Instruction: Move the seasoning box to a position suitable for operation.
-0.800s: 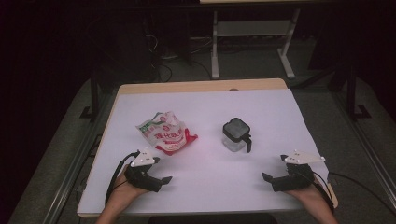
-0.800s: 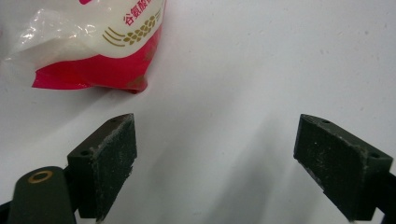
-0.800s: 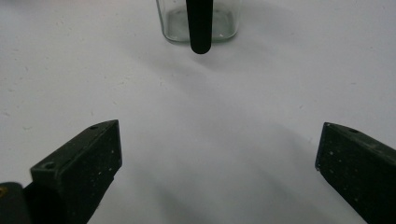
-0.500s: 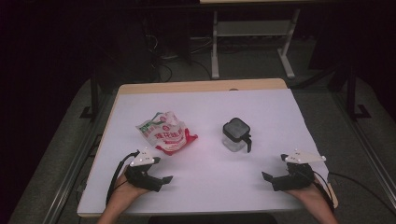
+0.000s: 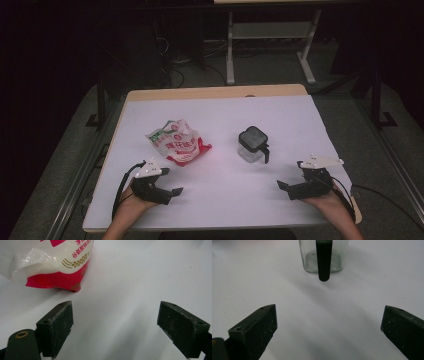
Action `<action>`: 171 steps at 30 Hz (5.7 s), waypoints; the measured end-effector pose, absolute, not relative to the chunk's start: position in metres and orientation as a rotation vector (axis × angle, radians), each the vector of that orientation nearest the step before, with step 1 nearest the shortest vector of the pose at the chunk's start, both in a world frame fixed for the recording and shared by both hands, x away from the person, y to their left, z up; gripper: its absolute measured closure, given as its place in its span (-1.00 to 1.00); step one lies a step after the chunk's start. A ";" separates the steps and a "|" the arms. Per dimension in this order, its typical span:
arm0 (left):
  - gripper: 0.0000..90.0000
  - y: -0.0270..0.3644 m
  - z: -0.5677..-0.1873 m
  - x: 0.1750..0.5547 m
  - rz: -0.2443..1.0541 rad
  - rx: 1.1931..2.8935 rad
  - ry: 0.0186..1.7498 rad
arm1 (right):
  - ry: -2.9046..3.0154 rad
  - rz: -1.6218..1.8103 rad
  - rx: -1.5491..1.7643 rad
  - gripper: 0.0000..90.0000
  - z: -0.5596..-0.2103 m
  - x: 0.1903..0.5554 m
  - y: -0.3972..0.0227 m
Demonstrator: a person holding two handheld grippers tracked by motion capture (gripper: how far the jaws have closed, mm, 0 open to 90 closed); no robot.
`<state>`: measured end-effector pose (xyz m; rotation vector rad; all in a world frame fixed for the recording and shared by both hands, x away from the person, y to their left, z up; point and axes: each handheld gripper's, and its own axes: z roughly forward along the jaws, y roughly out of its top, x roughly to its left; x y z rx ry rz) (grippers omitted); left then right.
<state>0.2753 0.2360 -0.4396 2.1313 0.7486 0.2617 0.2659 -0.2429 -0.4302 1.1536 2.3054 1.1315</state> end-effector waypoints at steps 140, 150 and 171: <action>-0.71 0.236 -0.443 0.276 0.220 2.147 0.728 | 2.803 0.449 1.160 -0.68 -0.381 0.431 -0.109; -0.71 0.236 -0.444 0.276 0.219 2.137 0.737 | 2.807 0.466 1.145 -0.67 -0.378 0.429 -0.111; -0.71 0.246 -0.444 0.263 0.234 2.107 0.791 | 2.914 0.516 0.909 -0.66 -0.361 0.386 -0.093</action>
